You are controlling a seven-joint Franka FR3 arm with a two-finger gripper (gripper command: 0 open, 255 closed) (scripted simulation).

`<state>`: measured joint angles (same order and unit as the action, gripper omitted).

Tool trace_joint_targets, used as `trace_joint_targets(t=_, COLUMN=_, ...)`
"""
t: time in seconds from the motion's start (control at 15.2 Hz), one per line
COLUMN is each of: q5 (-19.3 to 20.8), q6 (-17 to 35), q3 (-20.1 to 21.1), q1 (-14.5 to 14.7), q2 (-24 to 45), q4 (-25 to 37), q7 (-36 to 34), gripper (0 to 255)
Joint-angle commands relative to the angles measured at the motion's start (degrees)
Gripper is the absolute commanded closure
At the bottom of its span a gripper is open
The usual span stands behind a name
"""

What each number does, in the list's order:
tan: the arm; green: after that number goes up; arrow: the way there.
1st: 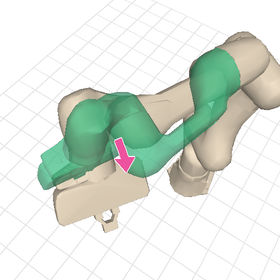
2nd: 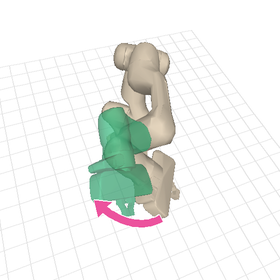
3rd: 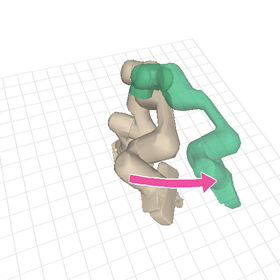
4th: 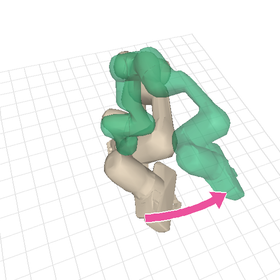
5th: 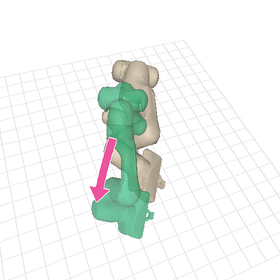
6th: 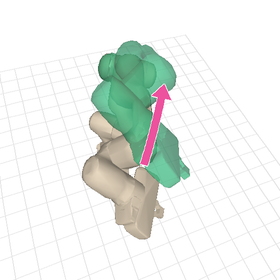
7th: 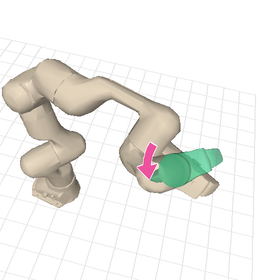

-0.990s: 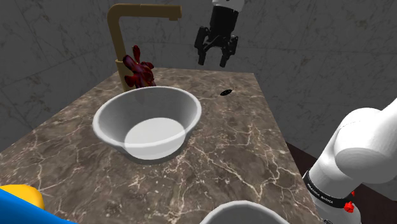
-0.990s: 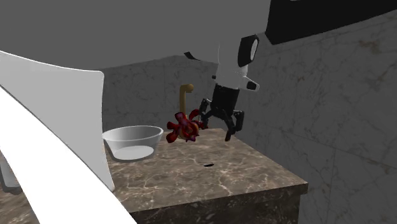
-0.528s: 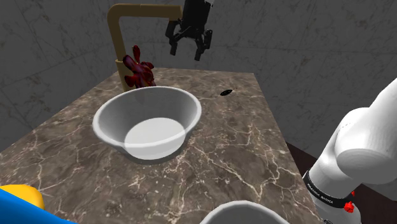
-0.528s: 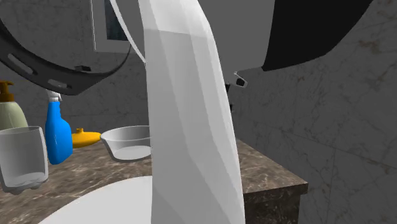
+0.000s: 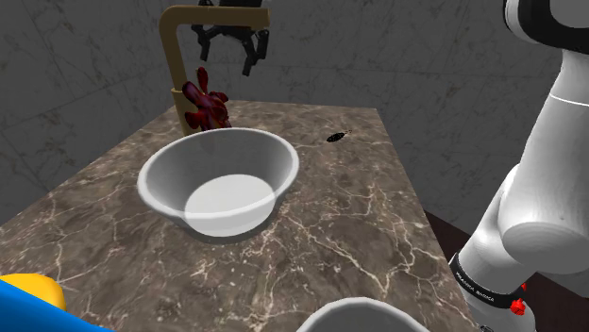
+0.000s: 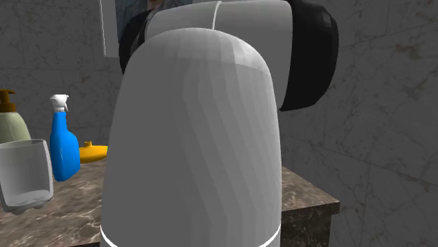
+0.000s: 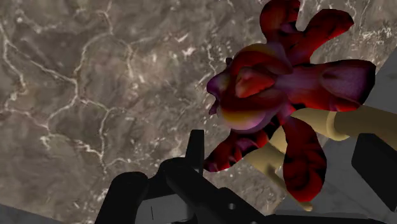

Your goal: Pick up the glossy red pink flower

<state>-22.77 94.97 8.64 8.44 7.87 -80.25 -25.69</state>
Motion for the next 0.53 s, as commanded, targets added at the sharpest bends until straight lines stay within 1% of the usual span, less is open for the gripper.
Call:
trace_joint_targets(t=0.0, q5=-0.41, q6=-1.97, q3=0.46, q1=0.53, q2=5.02, q4=7.7, q7=-1.77, gripper=0)
trace_joint_targets(t=0.13, q5=-0.51, q6=-4.34, q3=1.01, q1=1.32, q2=10.92, q4=16.84, q7=-3.9, gripper=0)
trace_joint_targets(t=0.2, q5=-0.5, q6=-4.76, q3=1.09, q1=1.45, q2=11.87, q4=18.34, q7=-4.25, gripper=0)
trace_joint_targets(t=0.46, q5=-0.9, q6=-1.13, q3=1.01, q1=1.32, q2=9.98, q4=12.48, q7=-2.59, gripper=0)
